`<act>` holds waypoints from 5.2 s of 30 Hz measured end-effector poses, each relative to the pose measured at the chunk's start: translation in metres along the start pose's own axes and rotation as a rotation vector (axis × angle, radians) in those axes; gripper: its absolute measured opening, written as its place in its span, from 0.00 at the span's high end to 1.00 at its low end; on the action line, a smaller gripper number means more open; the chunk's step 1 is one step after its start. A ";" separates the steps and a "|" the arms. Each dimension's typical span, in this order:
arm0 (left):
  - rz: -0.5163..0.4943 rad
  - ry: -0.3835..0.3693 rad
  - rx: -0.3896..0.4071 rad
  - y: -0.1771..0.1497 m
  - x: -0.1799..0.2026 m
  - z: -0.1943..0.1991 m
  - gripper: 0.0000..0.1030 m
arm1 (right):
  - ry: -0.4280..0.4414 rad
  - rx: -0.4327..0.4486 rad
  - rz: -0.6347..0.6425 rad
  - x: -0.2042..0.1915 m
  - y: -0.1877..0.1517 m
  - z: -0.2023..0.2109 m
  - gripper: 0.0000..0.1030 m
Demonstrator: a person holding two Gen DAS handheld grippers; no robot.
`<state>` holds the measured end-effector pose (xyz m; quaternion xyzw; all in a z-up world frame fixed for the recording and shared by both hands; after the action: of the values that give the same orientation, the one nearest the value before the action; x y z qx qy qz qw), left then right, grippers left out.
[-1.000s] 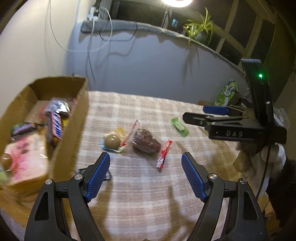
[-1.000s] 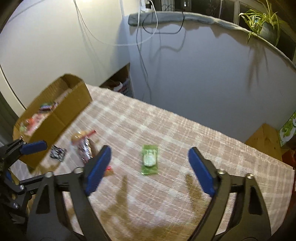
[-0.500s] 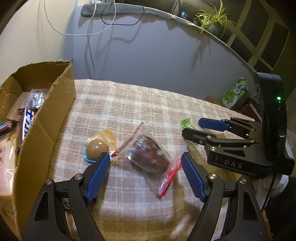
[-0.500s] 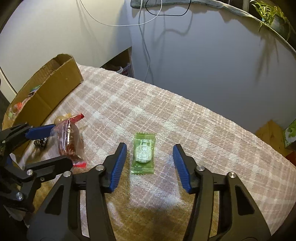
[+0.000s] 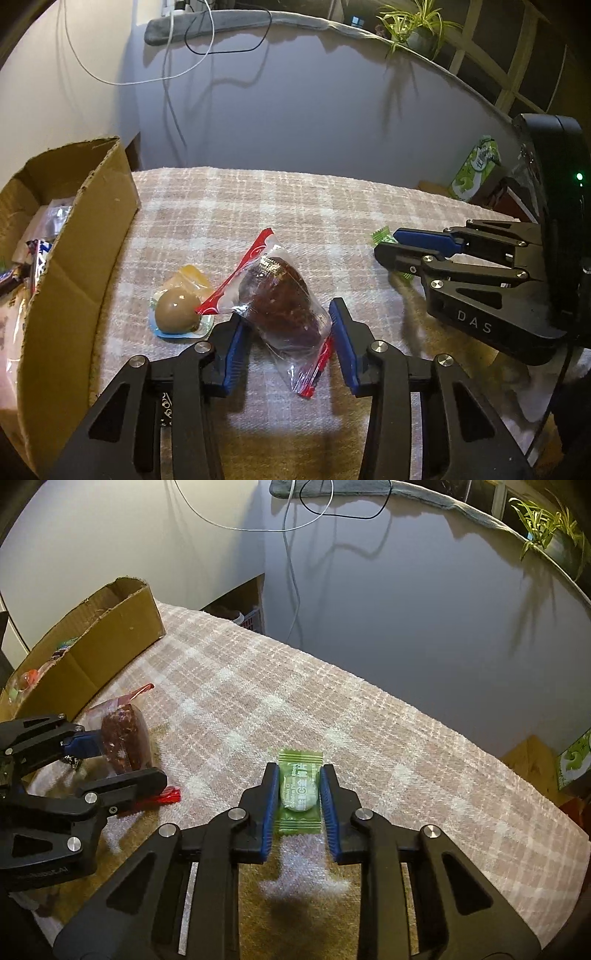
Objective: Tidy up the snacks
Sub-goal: 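Grasp the green wrapped candy with the right gripper while the left grasps the bagged brown pastry, then carry the pastry in the left gripper and green candy in the right into the box, then open both grippers over the box to drop the pastry and green candy, then withdraw both grippers from the box toward the remaining candies on the table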
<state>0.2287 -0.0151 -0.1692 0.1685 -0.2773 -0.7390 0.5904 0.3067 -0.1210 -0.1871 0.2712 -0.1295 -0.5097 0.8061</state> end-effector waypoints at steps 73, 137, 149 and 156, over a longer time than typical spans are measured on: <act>0.134 0.191 0.197 -0.007 -0.172 0.129 0.62 | 0.222 0.111 0.112 -0.200 0.089 0.028 0.79; 0.119 0.217 0.229 -0.009 -0.145 0.159 0.24 | 0.088 0.207 0.172 -0.172 0.076 0.075 0.08; 0.111 0.185 0.222 -0.027 -0.109 0.167 0.24 | 0.160 0.141 0.150 -0.126 0.059 0.072 0.08; 0.117 0.187 0.214 -0.045 -0.094 0.175 0.24 | 0.246 0.032 0.183 -0.128 0.049 0.053 0.16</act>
<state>0.1154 0.1197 -0.0656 0.2822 -0.3074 -0.6507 0.6344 0.2604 -0.0067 -0.1074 0.3317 -0.0619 -0.3950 0.8545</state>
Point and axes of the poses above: each gripper's, at about its wrist camera, not at the fingertips, and z roughly against the way its jaws point, x to its right, y to its top, the point moved 3 cm from there along -z, roughly the way its jaws point, and after that the axes turned 8 degrees about -z, right-handed, at the moved point
